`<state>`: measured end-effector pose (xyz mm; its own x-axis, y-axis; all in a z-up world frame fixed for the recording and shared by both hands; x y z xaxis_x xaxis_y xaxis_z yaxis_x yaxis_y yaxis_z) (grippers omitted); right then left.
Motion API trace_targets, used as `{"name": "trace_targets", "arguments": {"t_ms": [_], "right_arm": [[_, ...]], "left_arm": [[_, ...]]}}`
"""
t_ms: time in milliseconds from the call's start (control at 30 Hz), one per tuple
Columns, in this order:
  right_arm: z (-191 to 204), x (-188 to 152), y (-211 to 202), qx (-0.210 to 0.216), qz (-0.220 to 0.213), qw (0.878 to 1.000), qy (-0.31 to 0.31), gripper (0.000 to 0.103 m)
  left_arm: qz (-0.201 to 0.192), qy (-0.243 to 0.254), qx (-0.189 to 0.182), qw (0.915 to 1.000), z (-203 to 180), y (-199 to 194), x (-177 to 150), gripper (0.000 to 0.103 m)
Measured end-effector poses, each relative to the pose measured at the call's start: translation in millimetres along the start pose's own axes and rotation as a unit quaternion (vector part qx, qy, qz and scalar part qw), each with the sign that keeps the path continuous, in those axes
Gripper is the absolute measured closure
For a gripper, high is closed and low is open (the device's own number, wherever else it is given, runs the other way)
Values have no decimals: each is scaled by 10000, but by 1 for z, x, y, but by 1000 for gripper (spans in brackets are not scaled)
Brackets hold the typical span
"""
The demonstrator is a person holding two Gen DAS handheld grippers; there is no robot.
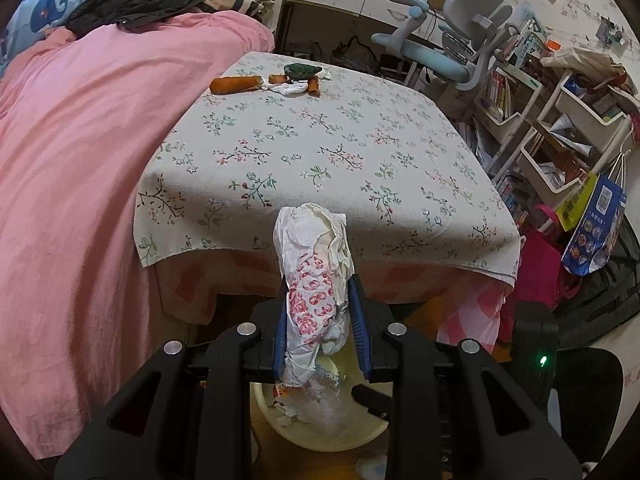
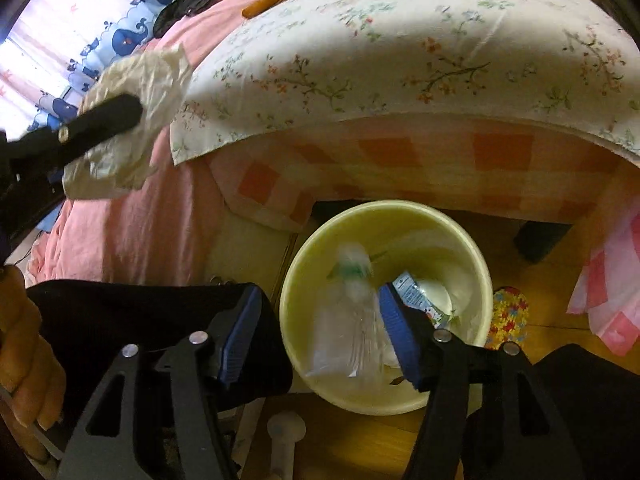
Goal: Collect trash
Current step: 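Carry bag and bottle to the yellow bin and open the right gripper over it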
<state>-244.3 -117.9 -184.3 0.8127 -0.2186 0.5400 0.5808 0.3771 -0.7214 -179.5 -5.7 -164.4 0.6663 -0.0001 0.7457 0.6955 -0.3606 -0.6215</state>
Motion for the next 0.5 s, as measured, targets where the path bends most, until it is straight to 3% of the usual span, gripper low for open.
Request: {"name": "trace_targets", "arguments": {"t_ms": [500], "right_arm": [[-17,21,-27,-363,-875,9942,512,31]], "left_arm": [[403,601,-127,9973,-25,4,-32,76]]}}
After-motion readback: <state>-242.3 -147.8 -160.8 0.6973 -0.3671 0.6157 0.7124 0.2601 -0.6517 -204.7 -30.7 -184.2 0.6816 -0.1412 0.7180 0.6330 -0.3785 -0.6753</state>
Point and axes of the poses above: each gripper's, at about its wrist camera, not at the fingertips, and y roughly the way its jaws point, z to its left, x to its top, the point moved 5 cm from there along y, roughly the way its jaws point, and after that the axes turned 11 degrees about -z, right-handed, at the moved point
